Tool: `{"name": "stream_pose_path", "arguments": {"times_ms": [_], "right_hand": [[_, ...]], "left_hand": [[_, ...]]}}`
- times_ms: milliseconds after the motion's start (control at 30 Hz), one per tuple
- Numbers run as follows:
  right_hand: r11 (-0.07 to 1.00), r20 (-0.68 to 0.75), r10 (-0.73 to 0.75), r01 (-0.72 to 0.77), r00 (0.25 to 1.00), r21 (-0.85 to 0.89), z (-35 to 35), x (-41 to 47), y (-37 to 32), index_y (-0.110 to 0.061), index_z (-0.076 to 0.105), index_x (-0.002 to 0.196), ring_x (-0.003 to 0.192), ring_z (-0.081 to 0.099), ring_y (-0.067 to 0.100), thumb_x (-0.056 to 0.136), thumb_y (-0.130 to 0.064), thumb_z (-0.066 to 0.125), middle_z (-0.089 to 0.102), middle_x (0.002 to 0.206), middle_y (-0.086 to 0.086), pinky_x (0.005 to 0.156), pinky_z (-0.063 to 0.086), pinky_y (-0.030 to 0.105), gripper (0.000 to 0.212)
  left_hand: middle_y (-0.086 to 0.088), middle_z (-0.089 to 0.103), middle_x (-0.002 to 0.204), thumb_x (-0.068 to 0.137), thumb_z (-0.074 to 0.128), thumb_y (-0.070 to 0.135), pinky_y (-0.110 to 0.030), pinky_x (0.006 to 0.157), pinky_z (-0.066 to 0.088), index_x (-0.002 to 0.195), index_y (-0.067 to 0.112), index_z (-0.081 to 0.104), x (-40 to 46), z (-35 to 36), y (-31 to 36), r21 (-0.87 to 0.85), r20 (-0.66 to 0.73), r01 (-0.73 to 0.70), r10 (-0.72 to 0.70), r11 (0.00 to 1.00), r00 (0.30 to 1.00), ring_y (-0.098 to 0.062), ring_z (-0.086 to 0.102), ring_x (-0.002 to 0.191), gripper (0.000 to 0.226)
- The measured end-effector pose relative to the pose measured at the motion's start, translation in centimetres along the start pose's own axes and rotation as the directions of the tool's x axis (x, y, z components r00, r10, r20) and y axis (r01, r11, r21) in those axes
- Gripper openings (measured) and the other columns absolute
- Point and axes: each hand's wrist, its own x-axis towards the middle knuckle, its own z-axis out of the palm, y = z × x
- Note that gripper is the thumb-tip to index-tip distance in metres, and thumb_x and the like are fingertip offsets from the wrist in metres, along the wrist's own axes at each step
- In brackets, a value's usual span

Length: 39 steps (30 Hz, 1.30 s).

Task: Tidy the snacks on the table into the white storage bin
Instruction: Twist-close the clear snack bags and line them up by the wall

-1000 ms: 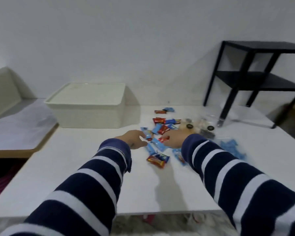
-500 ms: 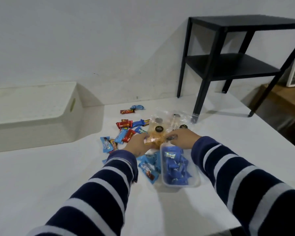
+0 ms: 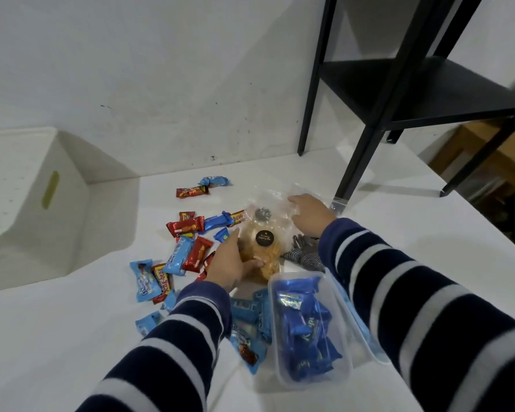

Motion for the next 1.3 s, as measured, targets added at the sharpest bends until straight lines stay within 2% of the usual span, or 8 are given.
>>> {"name": "stream_pose_path", "arguments": {"times_ms": [133, 300, 400, 600, 733, 900, 1133, 1300], "right_hand": [[0.999, -0.022, 0.032, -0.032, 0.999, 0.002, 0.2, 2.5, -0.6, -0.014, 0.042, 0.141, 0.128, 0.047, 0.025, 0.092, 0.003, 0.043, 0.045, 0.144, 0.007, 0.102, 0.039, 0.029, 0.052], [1.000, -0.065, -0.015, 0.014, 0.998, -0.024, -1.1, 2.8, -0.7, -0.011, 0.071, 0.106, 0.107, 0.061, 0.023, 0.092, -0.006, 0.055, 0.066, 0.118, 0.007, 0.098, 0.047, 0.032, 0.022], [0.998, -0.009, -0.069, 0.069, 0.998, -0.016, -2.2, 1.8, -0.8, -0.009, 0.072, 0.106, 0.104, 0.062, 0.021, 0.090, -0.010, 0.060, 0.069, 0.113, 0.007, 0.093, 0.047, 0.028, 0.020], [0.997, -0.052, -0.077, 0.078, 0.996, 0.007, -2.2, 0.0, -0.6, -0.008, 0.073, 0.102, 0.104, 0.063, 0.020, 0.091, -0.009, 0.060, 0.069, 0.112, 0.006, 0.091, 0.046, 0.026, 0.018], [0.997, -0.119, -0.073, 0.076, 0.990, 0.024, -1.7, -0.3, -0.2, -0.011, 0.074, 0.097, 0.100, 0.062, 0.018, 0.090, -0.008, 0.059, 0.069, 0.111, 0.004, 0.090, 0.048, 0.027, 0.017], [0.989, -0.085, -0.126, 0.132, 0.988, 0.064, -1.6, -0.3, -0.5, -0.013, 0.070, 0.108, 0.094, 0.057, 0.012, 0.087, -0.018, 0.063, 0.067, 0.114, 0.001, 0.084, 0.043, 0.022, 0.022], [0.990, -0.107, -0.077, 0.089, 0.991, 0.113, -1.5, -0.2, -0.7, -0.014, 0.073, 0.091, 0.092, 0.063, 0.015, 0.085, -0.016, 0.068, 0.072, 0.103, 0.002, 0.086, 0.049, 0.027, 0.008], [0.980, -0.030, -0.116, 0.119, 0.993, 0.160, -1.5, -0.1, -1.5, -0.012, 0.070, 0.105, 0.094, 0.058, 0.012, 0.084, -0.027, 0.069, 0.066, 0.104, -0.003, 0.085, 0.044, 0.024, 0.026]], "left_hand": [[0.000, 0.047, 0.138, 0.074, 0.079, 0.014, -0.039, 0.107, 0.039, 0.149, 0.024, 0.022, 0.3, 0.3, -0.9, 0.008, -0.018, -0.034, 0.034, 0.999, 0.999, -0.020, 0.045, 0.128, 0.095], [0.003, 0.047, 0.128, 0.070, 0.081, 0.015, -0.037, 0.105, 0.040, 0.148, 0.038, 0.020, -0.4, 0.1, -1.2, 0.020, -0.049, -0.131, 0.132, 0.991, 0.990, -0.012, 0.048, 0.116, 0.102], [0.001, 0.045, 0.128, 0.073, 0.079, 0.014, -0.027, 0.098, 0.036, 0.150, 0.038, 0.012, -0.8, -0.1, -1.4, 0.043, -0.042, -0.143, 0.145, 0.989, 0.989, -0.008, 0.043, 0.110, 0.105], [0.004, 0.046, 0.124, 0.077, 0.076, 0.019, -0.029, 0.098, 0.039, 0.148, 0.045, 0.007, -1.2, -0.4, -2.1, 0.107, -0.045, -0.225, 0.231, 0.968, 0.972, -0.012, 0.047, 0.111, 0.102], [0.000, 0.045, 0.132, 0.077, 0.077, 0.021, -0.040, 0.106, 0.040, 0.149, 0.043, 0.010, -1.1, -0.6, -2.1, 0.156, -0.055, -0.241, 0.252, 0.958, 0.966, -0.019, 0.047, 0.120, 0.101], [0.006, 0.045, 0.122, 0.076, 0.076, 0.018, -0.039, 0.103, 0.042, 0.149, 0.040, 0.015, -1.2, -0.7, -2.0, 0.174, -0.045, -0.283, 0.295, 0.943, 0.955, -0.014, 0.048, 0.111, 0.097], [0.004, 0.045, 0.123, 0.078, 0.075, 0.016, -0.035, 0.101, 0.041, 0.148, 0.046, 0.011, -1.0, -0.8, -2.3, 0.129, -0.043, -0.286, 0.294, 0.949, 0.955, -0.012, 0.047, 0.110, 0.099], [0.001, 0.044, 0.131, 0.077, 0.076, 0.017, -0.026, 0.099, 0.035, 0.150, 0.038, 0.009, -1.0, -0.7, -2.3, 0.180, -0.034, -0.280, 0.291, 0.943, 0.956, -0.013, 0.045, 0.116, 0.101]]}}
